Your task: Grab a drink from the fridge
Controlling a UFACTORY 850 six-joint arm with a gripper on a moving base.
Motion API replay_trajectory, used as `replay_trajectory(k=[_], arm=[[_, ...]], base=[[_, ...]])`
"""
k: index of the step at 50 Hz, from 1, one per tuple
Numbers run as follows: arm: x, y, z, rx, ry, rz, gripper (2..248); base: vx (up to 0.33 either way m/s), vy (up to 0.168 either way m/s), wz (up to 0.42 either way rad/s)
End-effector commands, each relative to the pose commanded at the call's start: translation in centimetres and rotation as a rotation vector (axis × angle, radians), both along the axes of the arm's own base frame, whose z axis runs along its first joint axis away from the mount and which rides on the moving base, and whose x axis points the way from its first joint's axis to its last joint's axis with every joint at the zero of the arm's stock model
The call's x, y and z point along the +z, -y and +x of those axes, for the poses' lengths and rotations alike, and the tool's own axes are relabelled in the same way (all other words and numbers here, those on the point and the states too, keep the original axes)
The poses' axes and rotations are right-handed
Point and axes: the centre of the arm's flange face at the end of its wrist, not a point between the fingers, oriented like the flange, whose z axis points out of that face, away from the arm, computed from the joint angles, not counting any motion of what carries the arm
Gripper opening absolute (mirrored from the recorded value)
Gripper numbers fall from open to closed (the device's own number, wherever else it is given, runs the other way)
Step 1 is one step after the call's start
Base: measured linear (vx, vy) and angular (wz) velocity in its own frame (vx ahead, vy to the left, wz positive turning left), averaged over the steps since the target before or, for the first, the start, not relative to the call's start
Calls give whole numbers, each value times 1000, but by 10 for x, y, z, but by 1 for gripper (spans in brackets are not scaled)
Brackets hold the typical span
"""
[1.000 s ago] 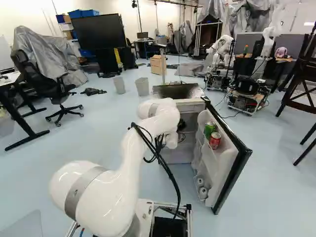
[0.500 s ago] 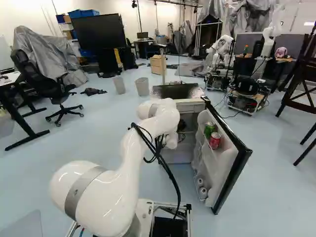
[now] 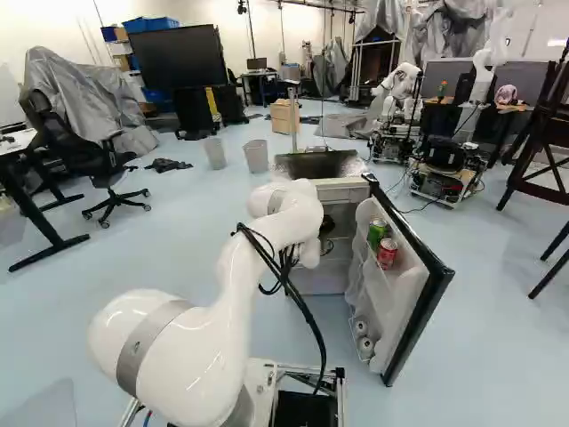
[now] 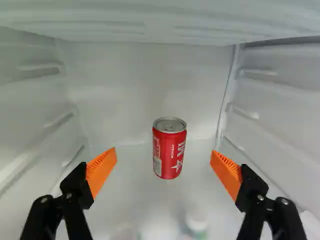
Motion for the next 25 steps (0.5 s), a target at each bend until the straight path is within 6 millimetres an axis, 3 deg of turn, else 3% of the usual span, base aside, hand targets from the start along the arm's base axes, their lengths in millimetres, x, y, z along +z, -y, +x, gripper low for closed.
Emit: replay_trajectory(k=[25], arm=[[-7, 0, 13, 4, 36, -10, 247]], base=[[0, 0, 0]])
